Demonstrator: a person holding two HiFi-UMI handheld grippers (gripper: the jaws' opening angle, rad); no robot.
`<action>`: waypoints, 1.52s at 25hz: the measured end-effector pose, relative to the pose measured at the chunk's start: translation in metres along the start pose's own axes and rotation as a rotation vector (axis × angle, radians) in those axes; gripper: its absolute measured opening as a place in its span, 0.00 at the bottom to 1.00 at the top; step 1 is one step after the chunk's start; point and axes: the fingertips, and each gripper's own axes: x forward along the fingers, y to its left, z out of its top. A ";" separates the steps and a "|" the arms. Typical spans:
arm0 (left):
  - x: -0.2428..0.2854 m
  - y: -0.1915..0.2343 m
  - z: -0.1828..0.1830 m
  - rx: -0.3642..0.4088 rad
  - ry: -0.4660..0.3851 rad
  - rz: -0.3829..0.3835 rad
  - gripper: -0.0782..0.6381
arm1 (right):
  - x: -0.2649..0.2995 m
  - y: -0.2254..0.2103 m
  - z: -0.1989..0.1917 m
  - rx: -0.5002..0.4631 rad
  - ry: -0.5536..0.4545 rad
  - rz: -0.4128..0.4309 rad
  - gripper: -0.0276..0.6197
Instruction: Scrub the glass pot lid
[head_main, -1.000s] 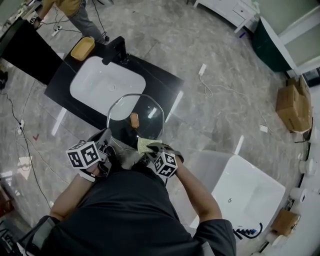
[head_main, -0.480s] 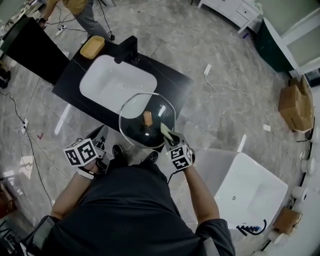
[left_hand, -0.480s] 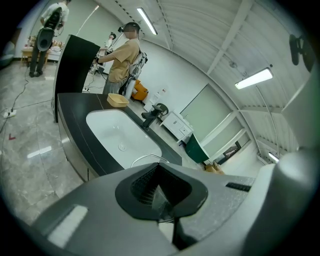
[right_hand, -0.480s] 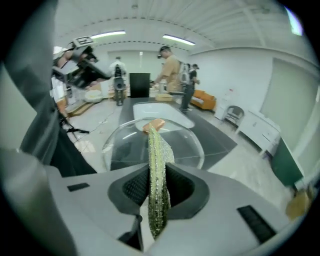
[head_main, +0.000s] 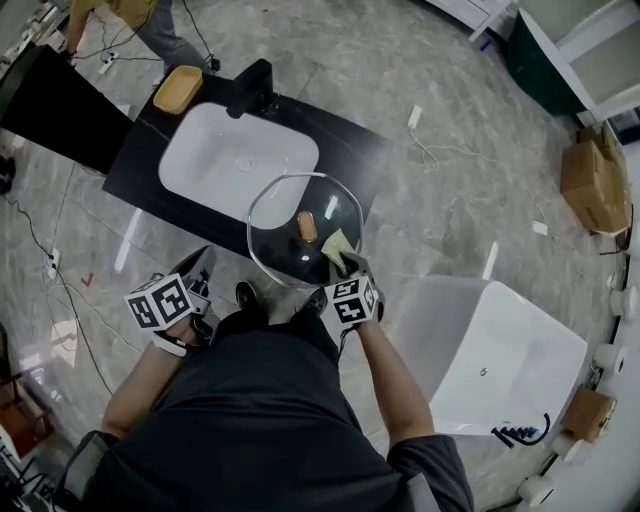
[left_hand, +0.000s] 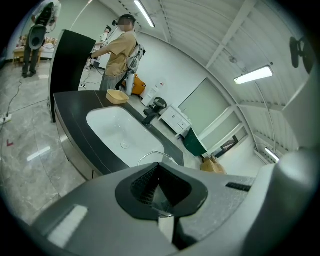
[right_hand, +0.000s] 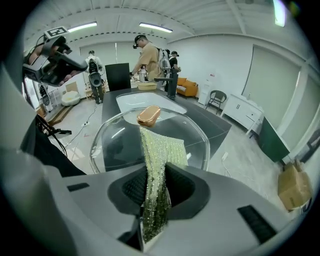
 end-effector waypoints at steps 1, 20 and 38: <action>0.001 0.003 0.000 -0.002 0.009 -0.004 0.11 | -0.001 0.007 -0.001 -0.006 -0.003 -0.007 0.15; 0.025 0.002 0.005 0.030 0.099 -0.095 0.11 | 0.001 0.129 0.023 -0.001 -0.006 0.199 0.15; 0.015 -0.010 0.006 -0.026 -0.036 -0.026 0.11 | -0.148 0.020 0.231 0.520 -0.648 0.474 0.15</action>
